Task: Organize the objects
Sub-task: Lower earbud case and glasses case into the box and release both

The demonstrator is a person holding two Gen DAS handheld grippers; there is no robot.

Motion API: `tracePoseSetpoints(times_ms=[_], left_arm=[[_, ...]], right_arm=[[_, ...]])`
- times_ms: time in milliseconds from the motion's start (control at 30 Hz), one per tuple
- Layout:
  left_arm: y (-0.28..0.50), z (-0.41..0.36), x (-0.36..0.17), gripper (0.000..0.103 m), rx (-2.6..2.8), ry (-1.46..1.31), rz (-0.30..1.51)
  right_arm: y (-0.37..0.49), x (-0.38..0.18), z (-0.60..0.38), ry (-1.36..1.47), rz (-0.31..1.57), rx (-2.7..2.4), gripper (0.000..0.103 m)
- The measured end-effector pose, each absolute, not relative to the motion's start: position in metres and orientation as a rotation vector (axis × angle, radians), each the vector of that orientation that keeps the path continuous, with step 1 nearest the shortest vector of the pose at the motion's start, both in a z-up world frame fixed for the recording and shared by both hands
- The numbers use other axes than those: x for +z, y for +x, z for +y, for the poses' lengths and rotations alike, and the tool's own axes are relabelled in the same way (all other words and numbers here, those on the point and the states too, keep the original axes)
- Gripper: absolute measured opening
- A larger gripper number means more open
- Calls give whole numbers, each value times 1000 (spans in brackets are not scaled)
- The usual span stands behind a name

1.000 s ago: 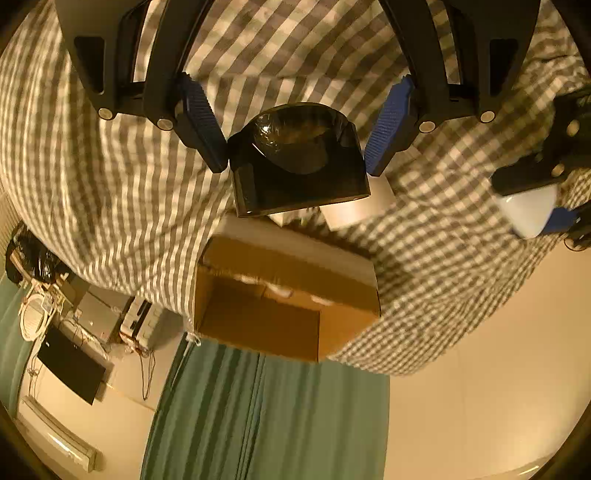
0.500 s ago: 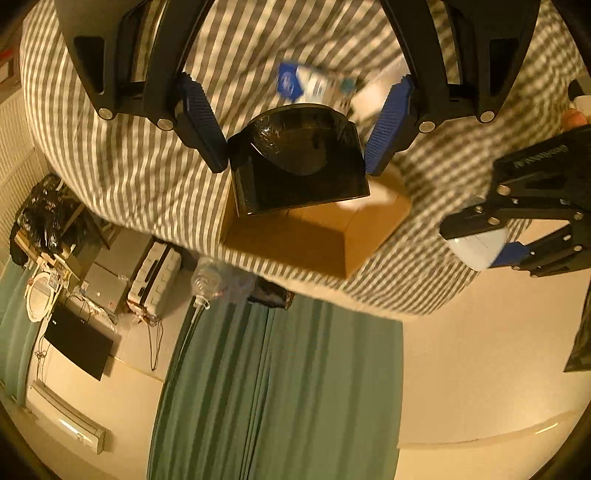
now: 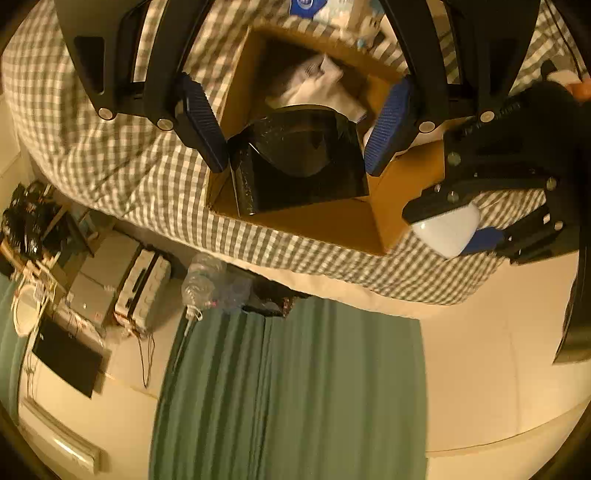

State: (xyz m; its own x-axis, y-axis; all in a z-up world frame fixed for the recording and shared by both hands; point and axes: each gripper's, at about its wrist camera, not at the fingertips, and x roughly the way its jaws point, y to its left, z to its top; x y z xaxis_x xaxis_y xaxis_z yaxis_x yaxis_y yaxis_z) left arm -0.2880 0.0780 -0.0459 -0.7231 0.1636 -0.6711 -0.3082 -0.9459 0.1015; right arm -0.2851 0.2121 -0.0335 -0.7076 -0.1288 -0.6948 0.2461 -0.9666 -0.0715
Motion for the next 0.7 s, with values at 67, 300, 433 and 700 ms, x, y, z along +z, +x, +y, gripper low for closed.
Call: tracePoseSetpoints(times_ms=[67,300,433,700], left_arm=[[-297,81,-58,47,2665,-1041,303],[-314,87,-87,47,2631,-1085,292],[-312,89,-91,51,2616,-1078,287],[-280,89,-59,87,2665,-991,289]], right_arm=[[-298,-44,216,1107,212,-2716,76],[-318,-68,221,1141,210,-2694,74],[-315,-71,226,1112,165,-2669,74],[-284,-32,242,1039,121,-2741,81]])
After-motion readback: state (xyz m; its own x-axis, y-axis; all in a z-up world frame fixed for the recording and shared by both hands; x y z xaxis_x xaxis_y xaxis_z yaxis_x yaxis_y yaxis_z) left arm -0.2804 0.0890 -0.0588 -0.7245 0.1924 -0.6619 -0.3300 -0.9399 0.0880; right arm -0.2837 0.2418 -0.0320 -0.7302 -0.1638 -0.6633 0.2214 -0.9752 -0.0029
